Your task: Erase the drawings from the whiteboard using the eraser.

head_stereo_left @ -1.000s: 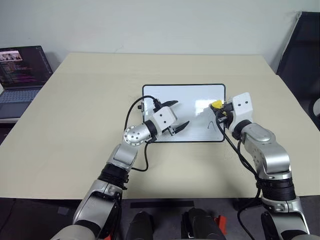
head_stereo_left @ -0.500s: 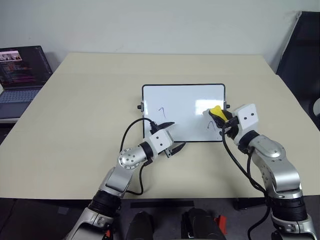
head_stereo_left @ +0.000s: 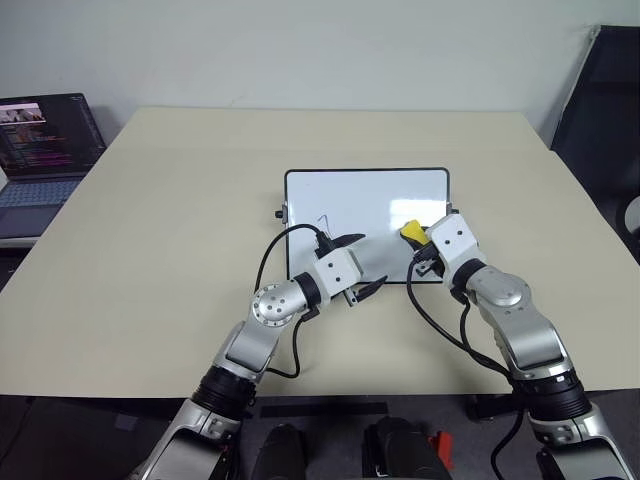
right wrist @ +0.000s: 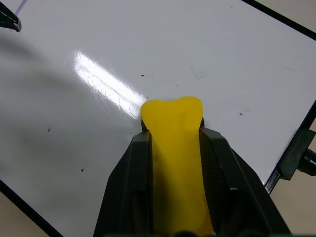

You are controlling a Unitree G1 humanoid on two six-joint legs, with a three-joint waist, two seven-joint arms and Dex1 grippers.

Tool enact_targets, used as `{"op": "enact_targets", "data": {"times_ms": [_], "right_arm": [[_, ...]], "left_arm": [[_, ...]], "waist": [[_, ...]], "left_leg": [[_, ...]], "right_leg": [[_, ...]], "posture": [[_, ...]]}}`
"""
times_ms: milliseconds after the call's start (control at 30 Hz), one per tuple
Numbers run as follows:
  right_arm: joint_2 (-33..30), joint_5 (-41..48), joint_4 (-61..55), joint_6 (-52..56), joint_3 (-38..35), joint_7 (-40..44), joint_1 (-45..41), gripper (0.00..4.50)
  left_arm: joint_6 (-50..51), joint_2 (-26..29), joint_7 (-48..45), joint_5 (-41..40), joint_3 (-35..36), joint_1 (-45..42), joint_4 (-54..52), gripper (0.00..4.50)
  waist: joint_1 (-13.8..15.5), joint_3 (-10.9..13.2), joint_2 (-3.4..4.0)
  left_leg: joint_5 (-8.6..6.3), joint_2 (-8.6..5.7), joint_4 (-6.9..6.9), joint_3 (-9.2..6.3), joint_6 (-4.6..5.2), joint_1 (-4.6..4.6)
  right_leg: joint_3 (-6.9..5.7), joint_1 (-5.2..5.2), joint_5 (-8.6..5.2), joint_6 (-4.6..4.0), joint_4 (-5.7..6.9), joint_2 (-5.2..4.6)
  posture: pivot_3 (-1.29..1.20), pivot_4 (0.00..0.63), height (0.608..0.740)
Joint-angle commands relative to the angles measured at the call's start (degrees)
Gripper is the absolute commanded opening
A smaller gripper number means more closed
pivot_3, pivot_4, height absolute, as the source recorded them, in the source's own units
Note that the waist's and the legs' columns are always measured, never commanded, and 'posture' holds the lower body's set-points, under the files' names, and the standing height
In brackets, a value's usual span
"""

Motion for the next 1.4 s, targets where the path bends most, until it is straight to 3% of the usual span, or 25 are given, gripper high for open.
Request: {"op": "enact_targets", "data": {"times_ms": [33,400,700,967,1400], "right_arm": [[-2.2,-1.6,0.7,3.8,-1.4,0.0,2.7,0.96],[-8.6,-0.8,-5.7,8.5,-1.9,4.3,13.5,0.96],[-3.4,0.1,-2.6,2.8,-5.2,0.5,5.7,0.96],[1.4,-1.3,2.6,-1.5,-3.3,-1.9,-2.2,0.96],[-3.3,-1.4,-2.4,5.2,-1.4,4.2,6.0,0.96]], "left_arm": [[0.1,0.1,-0.1,-0.3,-0.2,0.4,-2.4,4.5],[0.7,0.5,0.1,-0.5,0.2,0.8,-2.8,4.5],[0.6,0.3,0.2,-0.5,0.1,0.4,-2.4,4.5],[0.4,0.4,0.1,-0.5,0.2,0.2,-2.3,4.5],[0.9,0.4,0.7,-0.3,0.6,0.3,-2.6,4.5]], "waist": [[0.2,0.0,-0.04],[0.0,-0.1,-0.17],[-0.6,-0.1,-0.25],[-1.0,0.0,-0.24],[-1.0,0.0,-0.26]], "left_leg": [[0.01,-0.01,0.0,-0.01,0.01,0.01],[0.01,-0.04,0.02,0.02,0.01,0.02],[0.03,-0.03,0.04,0.16,0.03,0.08],[0.07,-0.09,-0.09,0.27,0.11,0.05],[0.06,-0.09,-0.04,0.36,0.11,0.03]], "right_leg": [[0.0,0.02,0.0,0.0,0.0,0.0],[0.04,0.05,0.02,0.03,-0.05,-0.06],[0.21,0.03,0.06,0.08,-0.06,-0.05],[0.8,-0.09,0.16,0.15,-0.08,0.07],[0.98,-0.11,0.17,0.19,-0.11,0.08]], "posture": [[0.0,0.15,0.74],[0.0,0.15,0.74],[0.0,0.15,0.74],[0.0,0.15,0.74],[0.0,0.15,0.74]]}}
